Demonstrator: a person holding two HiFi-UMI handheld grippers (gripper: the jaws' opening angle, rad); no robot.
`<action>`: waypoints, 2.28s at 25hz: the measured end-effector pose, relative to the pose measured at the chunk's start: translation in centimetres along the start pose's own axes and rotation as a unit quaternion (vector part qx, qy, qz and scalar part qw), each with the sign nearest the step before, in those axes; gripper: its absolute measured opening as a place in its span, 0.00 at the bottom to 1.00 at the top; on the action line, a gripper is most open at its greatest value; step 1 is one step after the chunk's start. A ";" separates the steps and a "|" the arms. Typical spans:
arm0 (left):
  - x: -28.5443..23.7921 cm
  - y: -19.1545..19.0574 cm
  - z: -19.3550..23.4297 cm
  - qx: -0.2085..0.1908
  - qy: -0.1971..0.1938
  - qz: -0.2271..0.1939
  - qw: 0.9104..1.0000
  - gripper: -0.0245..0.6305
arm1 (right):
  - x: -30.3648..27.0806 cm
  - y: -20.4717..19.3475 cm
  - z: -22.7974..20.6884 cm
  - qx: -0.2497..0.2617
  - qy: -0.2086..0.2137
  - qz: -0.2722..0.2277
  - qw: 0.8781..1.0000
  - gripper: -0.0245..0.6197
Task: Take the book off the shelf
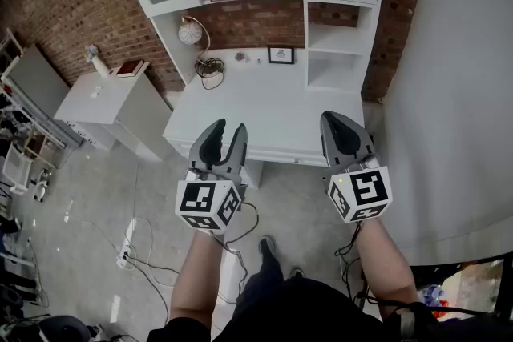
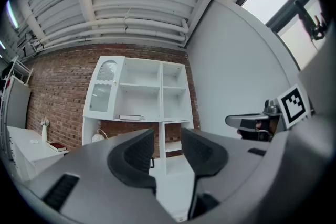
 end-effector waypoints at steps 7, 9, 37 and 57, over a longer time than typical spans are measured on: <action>0.0 -0.2 0.1 -0.004 -0.005 0.003 1.000 0.28 | 0.1 0.1 0.1 -0.001 -0.005 -0.001 1.000 0.04; -0.1 0.1 0.3 -0.005 -0.006 0.000 1.000 0.28 | 0.0 0.3 -0.2 -0.004 -0.010 -0.006 1.000 0.04; -12.7 -3.3 18.9 0.053 -0.021 -0.046 0.997 0.28 | -15.4 1.1 -2.5 -0.003 -0.110 -0.026 0.994 0.29; -20.1 -5.7 23.6 0.013 0.015 -0.022 1.000 0.28 | -26.0 -3.2 -6.6 -0.040 -0.075 -0.015 0.996 0.24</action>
Point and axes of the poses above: the fingertips, and each gripper's own axes: x backward along the fingers, z to its left, y out of its top, the point moved 1 cm from there along x, backward along the fingers, and after that the axes turned 7 degrees about -x, right-handed, at the moved point
